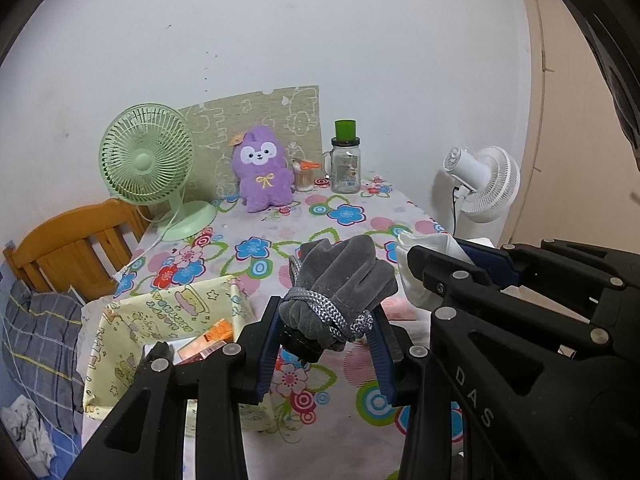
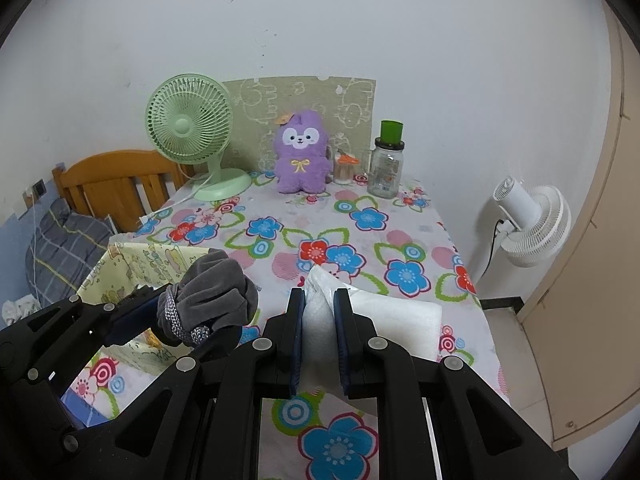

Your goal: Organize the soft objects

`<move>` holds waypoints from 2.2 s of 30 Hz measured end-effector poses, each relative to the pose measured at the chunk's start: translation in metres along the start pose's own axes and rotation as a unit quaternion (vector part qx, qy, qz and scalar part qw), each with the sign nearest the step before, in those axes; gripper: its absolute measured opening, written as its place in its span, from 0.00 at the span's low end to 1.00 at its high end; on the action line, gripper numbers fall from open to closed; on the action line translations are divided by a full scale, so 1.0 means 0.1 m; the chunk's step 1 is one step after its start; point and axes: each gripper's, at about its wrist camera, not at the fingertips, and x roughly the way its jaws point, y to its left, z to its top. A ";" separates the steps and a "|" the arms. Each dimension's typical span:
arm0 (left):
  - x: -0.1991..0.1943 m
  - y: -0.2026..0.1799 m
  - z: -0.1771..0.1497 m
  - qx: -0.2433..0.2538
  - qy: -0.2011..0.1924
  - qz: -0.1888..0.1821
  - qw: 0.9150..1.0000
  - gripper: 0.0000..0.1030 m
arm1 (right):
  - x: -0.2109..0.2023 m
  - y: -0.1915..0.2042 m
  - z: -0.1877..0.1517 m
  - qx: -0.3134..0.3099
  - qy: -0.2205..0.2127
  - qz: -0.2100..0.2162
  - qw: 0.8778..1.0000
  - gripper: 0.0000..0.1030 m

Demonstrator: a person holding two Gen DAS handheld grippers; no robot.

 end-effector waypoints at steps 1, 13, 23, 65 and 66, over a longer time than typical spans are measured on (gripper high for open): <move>0.00 0.03 0.00 -0.001 0.000 0.001 1.000 0.40 | 0.01 0.02 0.01 -0.001 0.000 0.001 1.000 0.16; 0.04 0.40 0.01 -0.019 0.001 0.016 1.000 0.40 | 0.16 0.37 0.15 -0.018 0.002 0.016 1.000 0.16; 0.11 0.76 -0.03 -0.044 0.009 0.032 0.998 0.40 | 0.34 0.72 0.26 -0.043 0.010 0.034 0.998 0.16; 0.80 1.94 -0.52 -0.128 0.117 0.080 0.982 0.58 | 1.28 1.73 0.25 -0.067 0.076 0.126 0.987 0.17; 0.81 1.95 -0.53 -0.128 0.118 0.081 0.981 0.61 | 1.31 1.75 0.25 -0.066 0.078 0.130 0.986 0.17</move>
